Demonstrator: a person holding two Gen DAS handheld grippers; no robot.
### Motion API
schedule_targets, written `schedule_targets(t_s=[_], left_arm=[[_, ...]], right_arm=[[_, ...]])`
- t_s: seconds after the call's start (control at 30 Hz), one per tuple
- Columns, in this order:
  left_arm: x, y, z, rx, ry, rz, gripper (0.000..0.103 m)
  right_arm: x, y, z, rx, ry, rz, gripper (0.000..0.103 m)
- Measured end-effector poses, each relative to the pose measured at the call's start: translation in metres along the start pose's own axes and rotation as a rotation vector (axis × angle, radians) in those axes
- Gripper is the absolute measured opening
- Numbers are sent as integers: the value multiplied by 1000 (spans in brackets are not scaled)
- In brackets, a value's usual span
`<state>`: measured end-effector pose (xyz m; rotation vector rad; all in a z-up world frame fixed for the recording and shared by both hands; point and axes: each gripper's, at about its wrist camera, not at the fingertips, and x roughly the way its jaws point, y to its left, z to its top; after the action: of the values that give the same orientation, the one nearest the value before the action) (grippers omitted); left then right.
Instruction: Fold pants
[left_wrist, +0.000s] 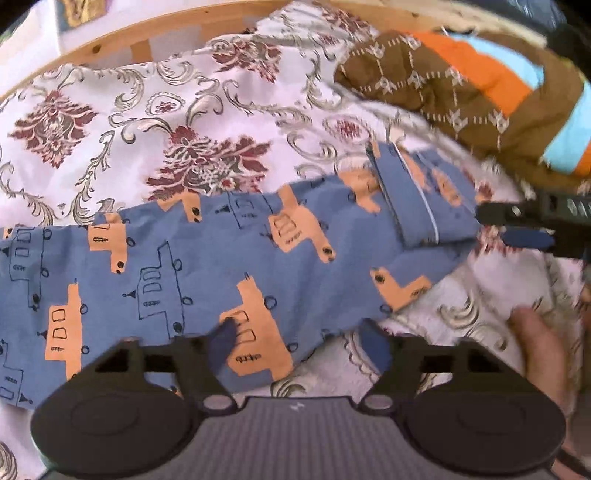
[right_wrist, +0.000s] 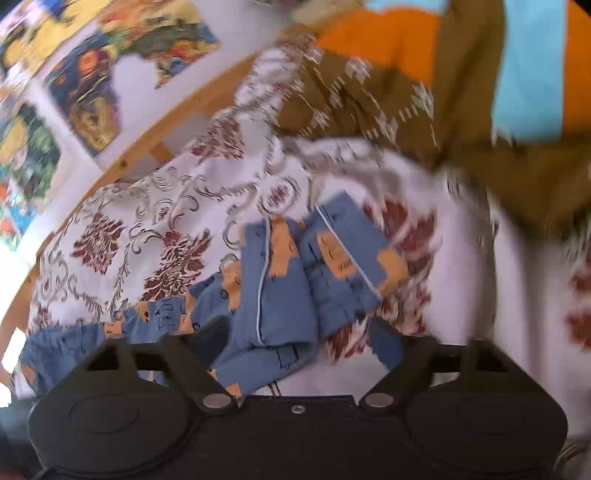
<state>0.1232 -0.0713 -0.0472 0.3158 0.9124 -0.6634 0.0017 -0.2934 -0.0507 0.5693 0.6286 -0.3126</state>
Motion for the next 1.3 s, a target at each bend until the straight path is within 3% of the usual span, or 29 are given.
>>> schedule_targets(t_s=[0.13, 0.27, 0.47, 0.63, 0.83, 0.9, 1.17, 1.27, 1.3], left_arm=[[-4, 13, 25, -40, -5, -62, 103], [2, 16, 63, -52, -57, -144, 103], [43, -7, 118, 151, -79, -217, 103], [90, -28, 150, 307, 3, -325, 103], [134, -32, 179, 249, 131, -432, 103], [144, -30, 185, 217, 178, -437, 102], [158, -20, 191, 94, 230, -474, 80], [162, -21, 190, 58, 256, -512, 57], [164, -22, 190, 56, 266, -520, 44]], right_arm=[[-8, 12, 0, -179, -62, -73, 102], [-3, 25, -10, -351, -107, -134, 102], [18, 59, -36, -698, -155, -202, 102], [44, 86, -64, -995, -150, -245, 102], [63, 94, -80, -1167, -196, -313, 101], [67, 95, -82, -1190, -189, -308, 92], [76, 104, -98, -1311, -203, -312, 67], [78, 103, -98, -1299, -180, -303, 51], [79, 103, -97, -1293, -174, -303, 44]])
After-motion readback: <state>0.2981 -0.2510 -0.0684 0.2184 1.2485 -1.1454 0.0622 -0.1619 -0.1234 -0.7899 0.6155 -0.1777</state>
